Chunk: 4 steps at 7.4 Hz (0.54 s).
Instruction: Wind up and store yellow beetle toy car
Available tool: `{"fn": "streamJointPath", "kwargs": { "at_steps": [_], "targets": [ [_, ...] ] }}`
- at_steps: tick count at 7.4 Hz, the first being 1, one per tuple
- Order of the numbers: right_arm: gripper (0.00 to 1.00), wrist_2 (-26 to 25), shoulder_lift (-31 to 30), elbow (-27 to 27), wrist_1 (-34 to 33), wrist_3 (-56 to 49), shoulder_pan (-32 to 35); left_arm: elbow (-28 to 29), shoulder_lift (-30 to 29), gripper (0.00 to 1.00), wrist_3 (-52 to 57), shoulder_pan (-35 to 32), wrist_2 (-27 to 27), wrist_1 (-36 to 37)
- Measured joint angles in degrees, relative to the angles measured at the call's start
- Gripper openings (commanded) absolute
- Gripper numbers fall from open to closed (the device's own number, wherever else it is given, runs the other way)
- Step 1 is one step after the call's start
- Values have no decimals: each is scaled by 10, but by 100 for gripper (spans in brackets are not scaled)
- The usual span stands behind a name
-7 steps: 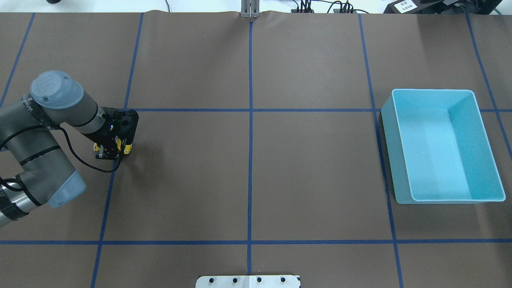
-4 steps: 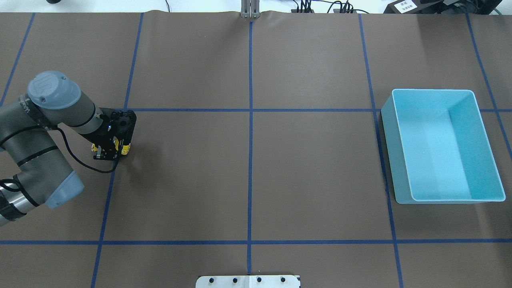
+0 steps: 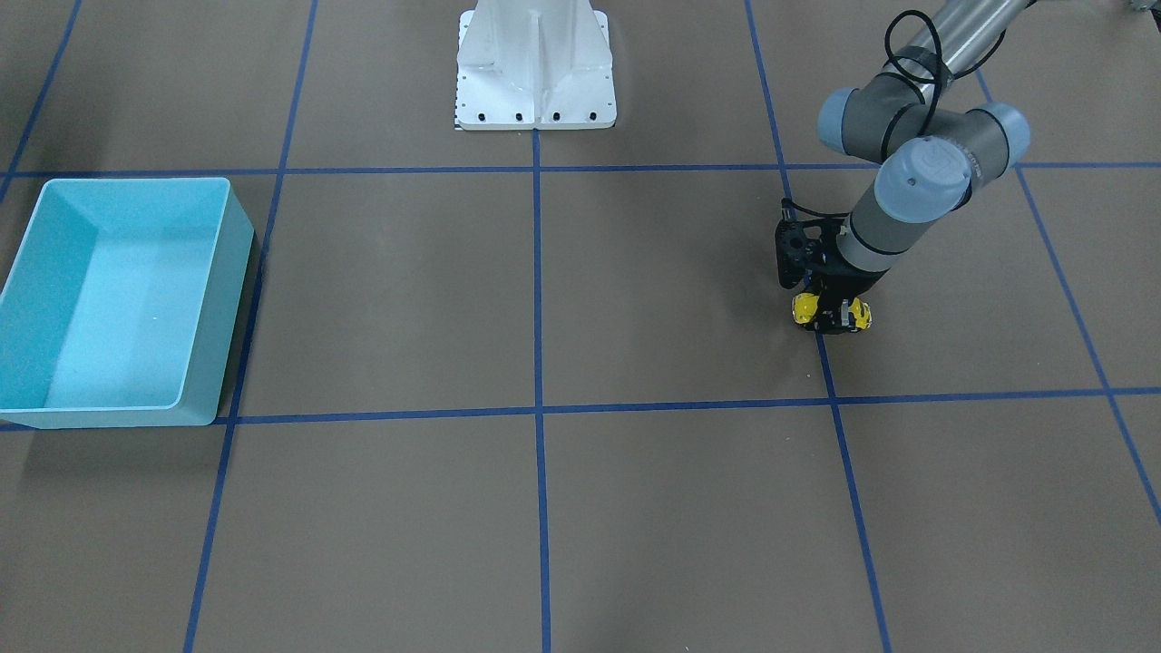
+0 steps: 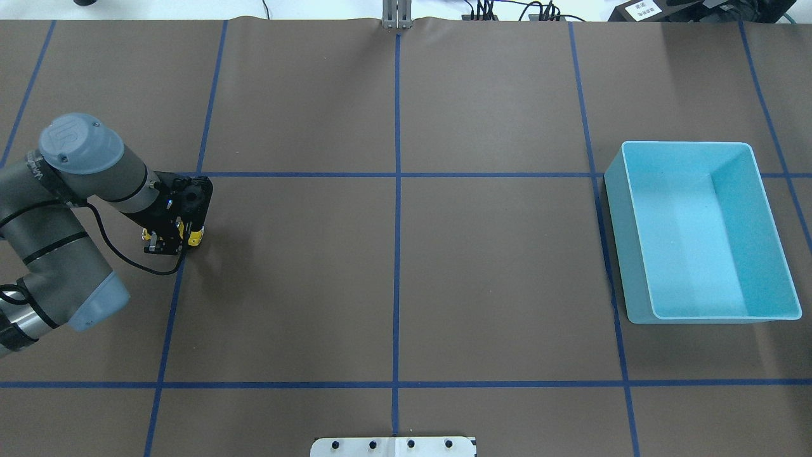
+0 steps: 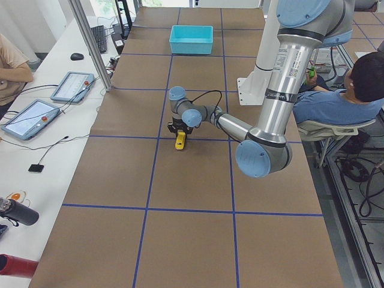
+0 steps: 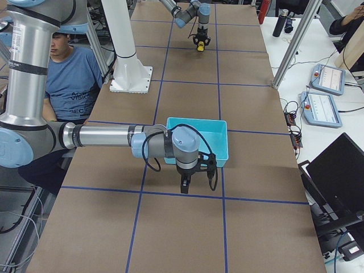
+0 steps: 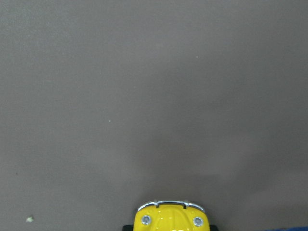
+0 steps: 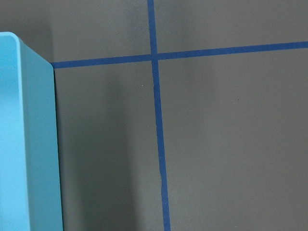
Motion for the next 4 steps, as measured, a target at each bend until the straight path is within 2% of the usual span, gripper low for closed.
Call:
{"fn": "streamJointPath", "kwargs": {
  "at_steps": [4],
  "targets": [
    [100, 0, 0, 1, 0, 0, -2, 0, 6, 0, 2, -1, 0, -7]
  ]
}}
